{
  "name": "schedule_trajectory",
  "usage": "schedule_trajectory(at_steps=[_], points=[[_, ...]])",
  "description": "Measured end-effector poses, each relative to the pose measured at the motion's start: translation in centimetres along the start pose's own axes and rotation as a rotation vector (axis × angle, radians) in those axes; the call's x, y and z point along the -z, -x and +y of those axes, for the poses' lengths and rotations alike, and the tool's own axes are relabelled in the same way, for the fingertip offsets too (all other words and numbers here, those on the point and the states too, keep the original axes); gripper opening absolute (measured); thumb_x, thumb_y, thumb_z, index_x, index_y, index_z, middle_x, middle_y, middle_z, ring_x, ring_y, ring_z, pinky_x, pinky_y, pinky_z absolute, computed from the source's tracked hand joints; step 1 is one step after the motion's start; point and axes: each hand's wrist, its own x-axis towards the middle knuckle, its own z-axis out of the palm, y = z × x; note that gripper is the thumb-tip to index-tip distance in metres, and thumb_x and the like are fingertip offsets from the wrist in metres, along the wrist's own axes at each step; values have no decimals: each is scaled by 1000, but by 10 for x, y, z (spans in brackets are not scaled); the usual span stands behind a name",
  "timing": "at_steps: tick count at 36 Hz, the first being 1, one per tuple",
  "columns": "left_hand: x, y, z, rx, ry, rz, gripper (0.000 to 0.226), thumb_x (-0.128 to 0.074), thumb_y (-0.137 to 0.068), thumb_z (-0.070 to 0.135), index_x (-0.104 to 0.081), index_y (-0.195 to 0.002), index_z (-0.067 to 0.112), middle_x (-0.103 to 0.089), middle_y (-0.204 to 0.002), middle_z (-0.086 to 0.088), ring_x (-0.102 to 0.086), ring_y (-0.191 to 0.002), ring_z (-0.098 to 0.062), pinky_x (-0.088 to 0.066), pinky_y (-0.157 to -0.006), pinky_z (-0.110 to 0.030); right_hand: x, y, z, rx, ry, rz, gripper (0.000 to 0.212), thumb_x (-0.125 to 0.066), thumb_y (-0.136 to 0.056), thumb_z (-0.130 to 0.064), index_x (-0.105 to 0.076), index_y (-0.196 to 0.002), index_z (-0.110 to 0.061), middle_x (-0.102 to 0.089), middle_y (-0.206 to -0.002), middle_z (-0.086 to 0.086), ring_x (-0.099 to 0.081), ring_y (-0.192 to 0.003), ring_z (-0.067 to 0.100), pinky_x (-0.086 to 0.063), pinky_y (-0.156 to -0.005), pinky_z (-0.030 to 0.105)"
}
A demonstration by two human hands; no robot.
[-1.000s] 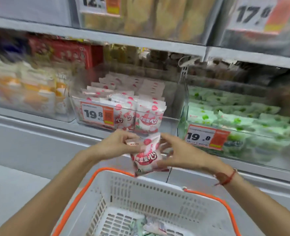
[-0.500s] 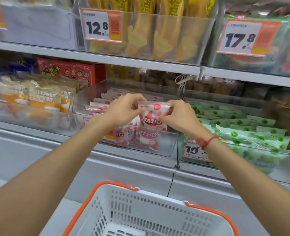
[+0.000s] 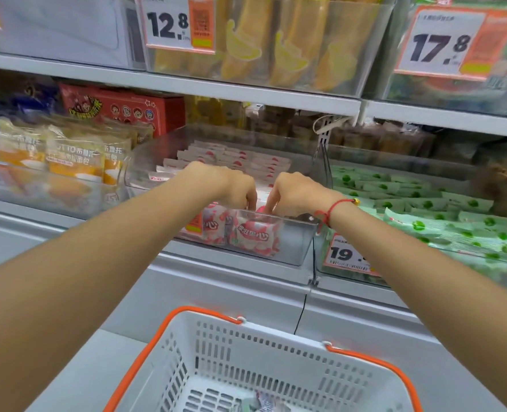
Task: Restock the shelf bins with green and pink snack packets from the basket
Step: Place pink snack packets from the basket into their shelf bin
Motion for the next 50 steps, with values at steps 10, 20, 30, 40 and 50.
schedule_trajectory(at_steps=[10, 20, 30, 40, 50], points=[[-38, 48, 7, 76, 248, 704, 28, -60, -91, 26, -64, -119, 30, -64, -122, 10, -54, -116, -15, -42, -99, -39, -21, 43, 19, 98, -242, 509, 19, -68, -82, -24, -73, -99, -30, -71, -93, -8, -64, -85, 12, -55, -76, 35], [-198, 69, 53, 343, 965, 605, 15, -63, -87, 28, -63, -83, 42, -67, -84, 20, -60, -79, 3, -48, -72, -24, -157, 95, 27, 70, -613, 222, 15, -69, -81, -16, -73, -86, -31, -67, -72, -13, -59, -65, 3, -48, -65, 18], [-405, 51, 104, 403, 1024, -340, 24, -49, -96, 11, -57, -119, 14, -59, -127, -11, -58, -97, -19, -48, -92, -28, -349, 148, 74, -236, -368, -557, 53, -56, -93, -26, -38, -142, -19, -38, -148, 3, -41, -131, 21, -36, -105, 29], [-454, 38, 158, 383, 748, -243, 70, -54, -92, 11, -21, -150, 28, -19, -157, 4, -34, -136, -23, -41, -105, -35, -411, 157, 80, -283, -258, -339, 48, -52, -92, -14, -42, -139, -19, -51, -135, -2, -41, -124, 19, -36, -99, 26], [-392, 18, 116, 206, 986, -488, 82, -70, -85, 31, -22, -150, 20, -19, -157, -3, -21, -143, -24, -31, -108, -32, -340, 119, 135, -200, -599, -850, 40, -44, -99, -36, -57, -112, 0, -58, -99, 8, -53, -79, 9, -45, -68, 18]])
